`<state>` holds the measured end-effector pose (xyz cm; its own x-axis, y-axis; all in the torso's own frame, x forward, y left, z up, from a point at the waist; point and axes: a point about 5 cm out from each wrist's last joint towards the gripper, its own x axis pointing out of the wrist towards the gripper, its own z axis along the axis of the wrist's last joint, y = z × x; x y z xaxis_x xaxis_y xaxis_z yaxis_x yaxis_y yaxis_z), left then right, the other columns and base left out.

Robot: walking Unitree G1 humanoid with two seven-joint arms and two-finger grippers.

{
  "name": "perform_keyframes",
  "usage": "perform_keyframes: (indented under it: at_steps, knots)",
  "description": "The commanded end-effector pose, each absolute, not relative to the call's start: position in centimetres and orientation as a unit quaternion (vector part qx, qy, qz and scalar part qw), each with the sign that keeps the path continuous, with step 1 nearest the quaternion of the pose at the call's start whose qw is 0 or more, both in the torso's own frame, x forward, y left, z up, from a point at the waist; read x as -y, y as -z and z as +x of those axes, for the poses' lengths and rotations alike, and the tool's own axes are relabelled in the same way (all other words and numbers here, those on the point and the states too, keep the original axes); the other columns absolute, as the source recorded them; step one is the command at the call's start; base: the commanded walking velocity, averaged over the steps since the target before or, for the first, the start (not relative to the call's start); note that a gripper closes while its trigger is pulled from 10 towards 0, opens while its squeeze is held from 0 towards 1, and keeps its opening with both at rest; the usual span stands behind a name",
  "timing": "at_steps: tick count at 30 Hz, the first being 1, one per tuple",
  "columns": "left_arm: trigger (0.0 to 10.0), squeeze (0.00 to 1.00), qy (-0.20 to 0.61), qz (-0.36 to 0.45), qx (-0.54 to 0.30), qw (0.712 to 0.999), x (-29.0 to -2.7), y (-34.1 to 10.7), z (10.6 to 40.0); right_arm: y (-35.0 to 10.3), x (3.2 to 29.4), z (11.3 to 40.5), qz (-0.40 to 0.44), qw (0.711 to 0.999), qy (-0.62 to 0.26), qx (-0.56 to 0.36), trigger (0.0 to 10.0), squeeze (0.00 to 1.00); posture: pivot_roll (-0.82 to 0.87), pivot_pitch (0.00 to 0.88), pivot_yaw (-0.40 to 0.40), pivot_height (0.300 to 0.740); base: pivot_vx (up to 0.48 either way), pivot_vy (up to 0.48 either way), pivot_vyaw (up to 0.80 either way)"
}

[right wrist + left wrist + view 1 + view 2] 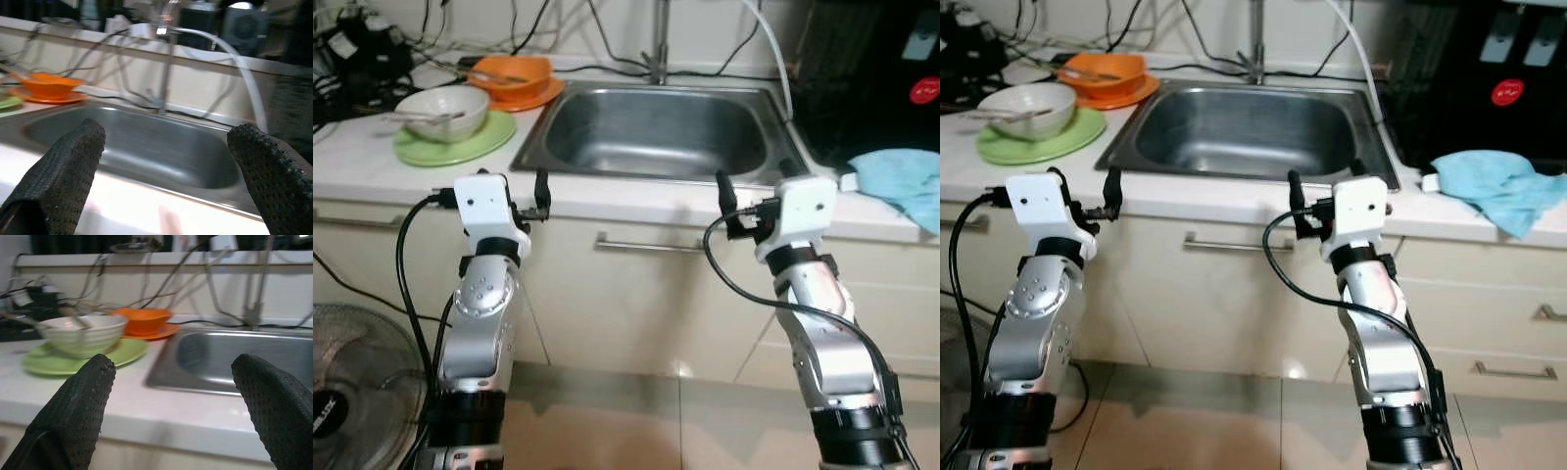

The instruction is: Kitchen organization

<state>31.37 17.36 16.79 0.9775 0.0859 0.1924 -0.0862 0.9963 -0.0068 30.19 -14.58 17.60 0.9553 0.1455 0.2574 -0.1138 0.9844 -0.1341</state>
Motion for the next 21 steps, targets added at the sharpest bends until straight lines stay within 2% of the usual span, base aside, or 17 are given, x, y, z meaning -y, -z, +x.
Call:
perform_keyframes:
  at_steps: [1, 14, 19, 21]
  knots:
    - [10.0, 0.0, -0.049, 0.003, 0.092, 0.994, -17.59, -16.85, 31.48, -17.9, 14.31, 30.15, -0.058, 0.986, -0.072, 0.14, 10.0, 0.0, 0.01, 0.026, 0.032, 0.74, 0.0, 0.48, 0.0]
    - [10.0, 0.0, -0.051, 0.005, 0.087, 0.995, -17.54, -16.66, 31.48, -17.83, 14.36, 30.07, -0.058, 0.986, -0.071, 0.139, 10.0, 0.0, 0.01, 0.029, 0.032, 0.74, 0.0, 0.48, 0.0]
    - [10.0, 0.0, -0.051, 0.006, 0.086, 0.995, -17.48, -16.6, 31.49, -17.84, 14.37, 30.03, -0.059, 0.986, -0.071, 0.139, 10.0, 0.0, 0.01, 0.032, 0.032, 0.74, 0.0, 0.367, 0.0]
    - [10.0, 0.0, -0.049, 0.005, 0.09, 0.995, -17.45, -16.66, 31.46, -17.87, 14.39, 30.04, -0.059, 0.986, -0.07, 0.139, 10.0, 0.0, 0.01, 0.032, 0.032, 0.74, 0.0, 0.0, 0.0]
